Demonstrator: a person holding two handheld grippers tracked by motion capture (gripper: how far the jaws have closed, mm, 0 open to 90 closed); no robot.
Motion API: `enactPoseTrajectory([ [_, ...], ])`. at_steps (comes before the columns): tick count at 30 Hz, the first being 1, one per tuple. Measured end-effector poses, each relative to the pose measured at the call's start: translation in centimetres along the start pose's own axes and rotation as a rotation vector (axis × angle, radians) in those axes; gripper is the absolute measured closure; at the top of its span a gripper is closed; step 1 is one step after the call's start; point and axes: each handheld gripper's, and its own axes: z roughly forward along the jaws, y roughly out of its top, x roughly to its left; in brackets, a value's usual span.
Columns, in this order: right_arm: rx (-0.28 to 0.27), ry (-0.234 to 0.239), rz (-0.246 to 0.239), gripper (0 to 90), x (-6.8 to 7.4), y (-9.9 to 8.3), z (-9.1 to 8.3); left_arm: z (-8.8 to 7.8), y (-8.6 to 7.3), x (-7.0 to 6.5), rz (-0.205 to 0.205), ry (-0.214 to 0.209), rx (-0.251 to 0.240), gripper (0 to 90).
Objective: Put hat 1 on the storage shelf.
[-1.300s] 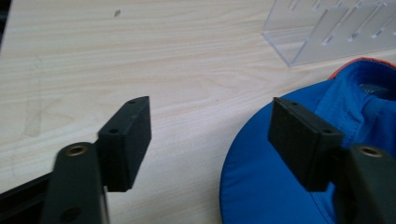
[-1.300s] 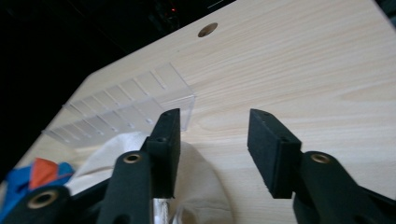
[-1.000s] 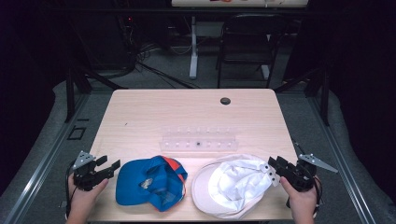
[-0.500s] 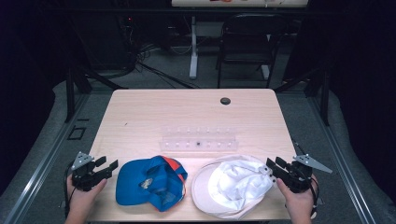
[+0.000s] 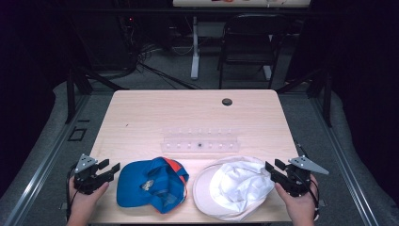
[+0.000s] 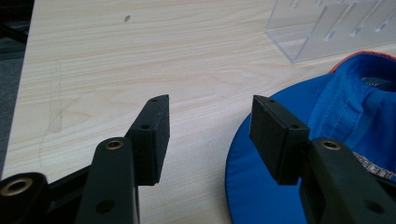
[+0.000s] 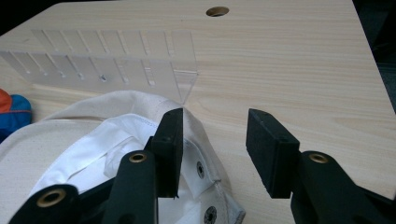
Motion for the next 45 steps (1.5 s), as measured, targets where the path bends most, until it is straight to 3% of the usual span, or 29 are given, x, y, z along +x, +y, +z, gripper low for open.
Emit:
enactPoseTrajectory([
  [6, 0.026, 0.000, -0.021, 54.9, 0.4, 0.2, 0.2, 0.0, 0.1, -0.1, 0.007, 0.000, 0.010, 48.1],
  [10, 0.116, 0.029, -0.035, 53.3, 1.0, 1.2, 0.3, -0.3, 0.0, -0.2, 0.003, 0.009, 0.006, 47.6],
  [13, 0.149, 0.025, -0.047, 53.3, 1.3, 2.0, 0.4, -0.4, 0.0, -0.2, 0.003, 0.015, 0.009, 47.6],
  [16, 0.256, 0.012, -0.087, 52.4, 1.7, 3.2, 1.2, -0.1, 0.0, -0.1, -0.001, 0.012, 0.004, 47.6],
  [18, 0.286, 0.009, -0.095, 52.3, 1.7, 3.5, 1.4, -0.1, 0.0, -0.1, -0.001, 0.013, 0.006, 47.6],
  [19, 0.334, 0.012, -0.078, 51.8, 1.6, 4.1, 1.6, 0.0, 0.0, -0.1, -0.005, 0.013, 0.009, 47.5],
  [21, 0.354, 0.014, -0.082, 51.6, 1.5, 4.4, 1.7, 0.0, 0.0, -0.1, -0.002, 0.014, 0.016, 47.5],
  [22, 0.395, 0.014, -0.090, 51.0, 1.4, 4.8, 1.8, -0.1, 0.0, -0.1, 0.002, 0.015, 0.015, 47.5],
  [23, 0.395, 0.014, -0.090, 51.0, 1.4, 4.8, 1.8, -0.1, 0.0, -0.1, 0.002, 0.015, 0.015, 47.5],
  [24, 0.438, 0.021, -0.083, 50.5, 1.2, 5.0, 1.9, -0.1, -0.1, -0.2, 0.001, 0.015, 0.010, 47.5],
  [26, 0.467, 0.017, -0.081, 50.1, 1.0, 5.3, 1.9, -0.2, -0.1, -0.2, -0.001, 0.018, 0.007, 47.5],
  [33, 0.538, 0.023, -0.070, 49.8, 0.5, 5.7, 1.8, -0.3, -0.1, 0.0, -0.004, 0.020, 0.015, 47.5],
  [40, 0.607, 0.055, -0.011, 48.6, -0.6, 5.5, 2.0, -0.1, -0.1, -0.1, -0.002, 0.015, 0.013, 47.4],
  [45, 0.661, 0.045, 0.004, 49.7, -1.1, 5.1, 2.6, -0.1, -0.1, -0.2, 0.001, 0.017, 0.011, 47.5],
])
